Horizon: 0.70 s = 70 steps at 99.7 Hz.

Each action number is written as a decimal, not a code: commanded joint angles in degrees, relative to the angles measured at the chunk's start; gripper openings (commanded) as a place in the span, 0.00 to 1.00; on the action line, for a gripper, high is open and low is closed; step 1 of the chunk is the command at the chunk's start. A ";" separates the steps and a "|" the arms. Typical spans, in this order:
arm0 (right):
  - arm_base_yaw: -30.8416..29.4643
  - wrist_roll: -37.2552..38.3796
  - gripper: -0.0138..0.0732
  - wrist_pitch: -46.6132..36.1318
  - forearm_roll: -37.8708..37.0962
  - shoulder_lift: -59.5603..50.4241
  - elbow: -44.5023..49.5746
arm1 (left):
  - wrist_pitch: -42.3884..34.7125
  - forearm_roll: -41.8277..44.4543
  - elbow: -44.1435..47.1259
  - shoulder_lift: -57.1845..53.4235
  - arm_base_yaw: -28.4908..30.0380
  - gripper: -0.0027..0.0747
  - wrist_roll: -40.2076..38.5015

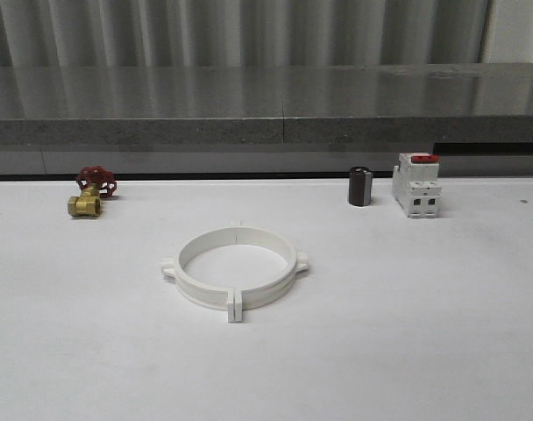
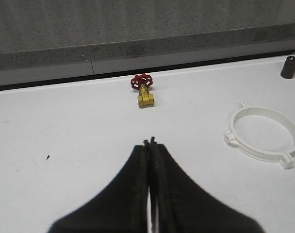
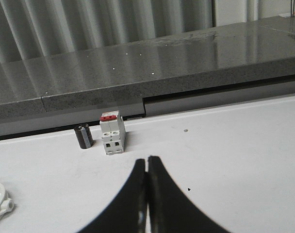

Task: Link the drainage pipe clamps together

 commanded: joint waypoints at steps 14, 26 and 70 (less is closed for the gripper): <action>0.07 -0.46 0.02 -4.82 -0.47 -1.26 -0.91 | -4.42 -0.60 -1.59 0.50 0.19 0.01 0.06; 0.07 -0.46 0.02 -4.82 -0.47 -1.26 -0.91 | -4.42 -0.60 -1.59 0.50 0.19 0.01 0.06; 0.07 -0.46 0.02 -4.82 -0.47 -1.26 -0.91 | -9.16 -1.10 -0.56 0.29 0.19 0.01 0.06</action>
